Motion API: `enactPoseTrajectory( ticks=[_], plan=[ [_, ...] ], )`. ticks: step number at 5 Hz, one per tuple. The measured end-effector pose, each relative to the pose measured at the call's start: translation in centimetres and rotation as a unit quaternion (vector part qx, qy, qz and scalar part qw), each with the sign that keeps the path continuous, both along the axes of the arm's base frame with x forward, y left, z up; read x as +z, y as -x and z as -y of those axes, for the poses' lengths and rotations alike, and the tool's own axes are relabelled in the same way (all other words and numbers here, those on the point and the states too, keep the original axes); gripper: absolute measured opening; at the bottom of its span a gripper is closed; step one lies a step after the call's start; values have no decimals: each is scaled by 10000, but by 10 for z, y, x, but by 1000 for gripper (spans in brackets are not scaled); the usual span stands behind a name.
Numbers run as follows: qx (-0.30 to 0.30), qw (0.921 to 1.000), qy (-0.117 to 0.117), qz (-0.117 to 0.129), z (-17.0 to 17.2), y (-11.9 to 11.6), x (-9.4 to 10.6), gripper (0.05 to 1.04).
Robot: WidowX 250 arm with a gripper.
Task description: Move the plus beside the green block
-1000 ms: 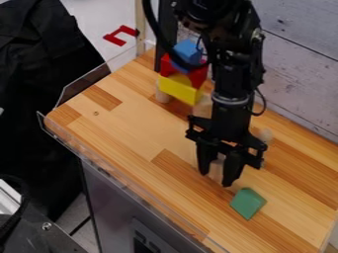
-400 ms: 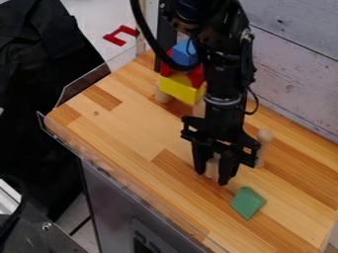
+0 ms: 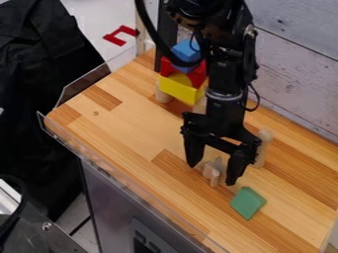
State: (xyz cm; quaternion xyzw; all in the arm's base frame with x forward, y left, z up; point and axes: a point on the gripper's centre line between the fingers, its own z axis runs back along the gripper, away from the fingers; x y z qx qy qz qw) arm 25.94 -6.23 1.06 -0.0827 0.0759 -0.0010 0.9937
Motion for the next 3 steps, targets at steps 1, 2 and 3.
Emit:
enactPoseTrajectory(
  ticks=[1, 2, 3],
  plan=[
    [-4, 9998, -189, -77, -1, -2, 5, 999],
    [63, 9989, -411, 204, -8, -11, 37, 999],
    [93, 9958, -789, 450, -20, -20, 71, 999]
  ],
)
